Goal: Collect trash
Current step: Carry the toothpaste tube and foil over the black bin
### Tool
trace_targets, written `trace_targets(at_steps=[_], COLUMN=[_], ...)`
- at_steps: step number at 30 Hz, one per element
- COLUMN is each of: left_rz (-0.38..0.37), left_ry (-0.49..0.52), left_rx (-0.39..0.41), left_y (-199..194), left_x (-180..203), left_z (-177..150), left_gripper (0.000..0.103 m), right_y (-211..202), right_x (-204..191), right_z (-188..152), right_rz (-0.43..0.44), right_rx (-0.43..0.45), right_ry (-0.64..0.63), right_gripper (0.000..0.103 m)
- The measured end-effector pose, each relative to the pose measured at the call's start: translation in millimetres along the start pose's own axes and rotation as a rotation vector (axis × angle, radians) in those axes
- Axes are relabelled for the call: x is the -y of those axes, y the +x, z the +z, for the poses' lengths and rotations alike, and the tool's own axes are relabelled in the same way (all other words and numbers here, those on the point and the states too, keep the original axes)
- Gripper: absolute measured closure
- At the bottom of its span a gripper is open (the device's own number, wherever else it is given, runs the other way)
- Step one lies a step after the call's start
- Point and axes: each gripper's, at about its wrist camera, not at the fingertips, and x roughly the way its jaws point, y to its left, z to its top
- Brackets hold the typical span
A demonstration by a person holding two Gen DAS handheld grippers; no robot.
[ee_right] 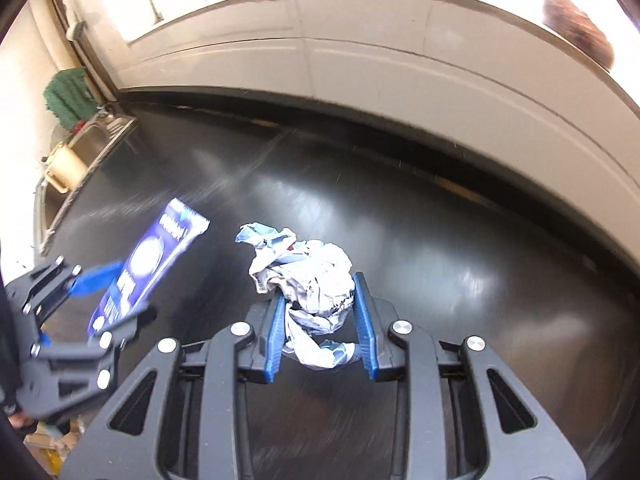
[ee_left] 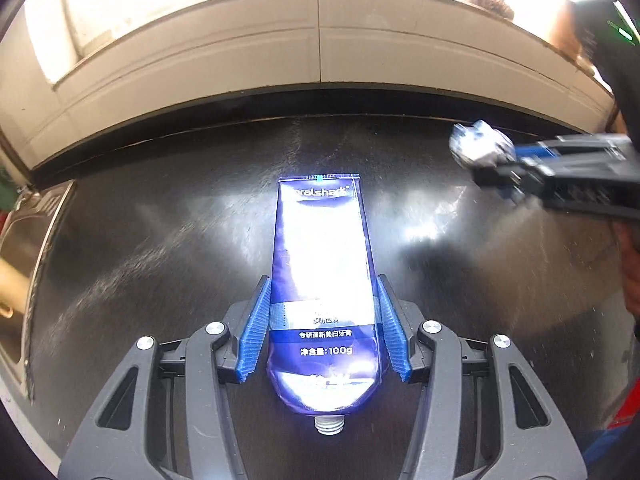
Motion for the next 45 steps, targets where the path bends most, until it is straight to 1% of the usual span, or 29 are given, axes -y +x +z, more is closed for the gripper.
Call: trace_targets(at_steps=[2,5,8,9,12,14,18,21,23,26,30,35,36,39,42,45], left_rz=[0.004,0.008,0.008,0.010,0.024,0.037,0.086,0.145,0.178,0.242,0.319,0.383,0.393,0.399,0.395,0.373], left_ry=[-0.001,-0.001,-0.023,-0.027,-0.055,-0.078,-0.138,-0.213,-0.264,-0.348,-0.454,-0.569,-0.599,-0.670,-0.712,-0.738], left_rx=[0.003,0.001,-0.009,-0.009,-0.002,0.006,0.028,0.042,0.045,0.037,0.003,-0.057,-0.074,-0.107,-0.129,-0.137], left_y=[-13,-33,-45,-41,-57,-62,-88,-113,-123,-143,-164,-180,-182,-183,-178,-169], left_x=[8,15,18,19,15,1,-21,-49,-71,-100,-135,-169,-177,-195,-209,-223], left_z=[-10,-37,-59,-65,-86,-98,-122,-149,-162,-195,-246,-309,-326,-359,-385,-401], left_gripper=[0.053,0.053,0.053,0.053,0.053,0.053,0.053,0.053,0.053,0.053,0.053,0.053,0.053,0.053,0.053,0.053], right_y=[-14,-30,-40,-42,-47,-51,-49,-44,-39,-33,-19,-2,2,22,39,60], right_x=[-15,-31,-46,-51,-64,-81,-122,-169,-204,-258,-345,-431,-441,-479,-503,-524], right_z=[-24,-54,-77,-81,-91,-92,-87,-87,-88,-92,-109,-136,-140,-154,-162,-170], right_rz=[0.010,0.025,0.034,0.037,0.041,0.051,0.089,0.142,0.186,0.251,0.360,0.444,0.452,0.472,0.470,0.457], right_rx=[-0.006,-0.016,-0.024,-0.025,-0.027,-0.024,-0.023,-0.036,-0.047,-0.069,-0.123,-0.196,-0.211,-0.278,-0.325,-0.362], right_ry=[0.007,0.011,0.005,0.001,-0.024,-0.055,-0.127,-0.208,-0.268,-0.355,-0.481,-0.586,-0.595,-0.603,-0.601,-0.595], right_gripper=[0.071,0.071,0.071,0.071,0.071,0.071,0.071,0.071,0.071,0.071,0.071,0.071,0.071,0.071,0.071,0.071])
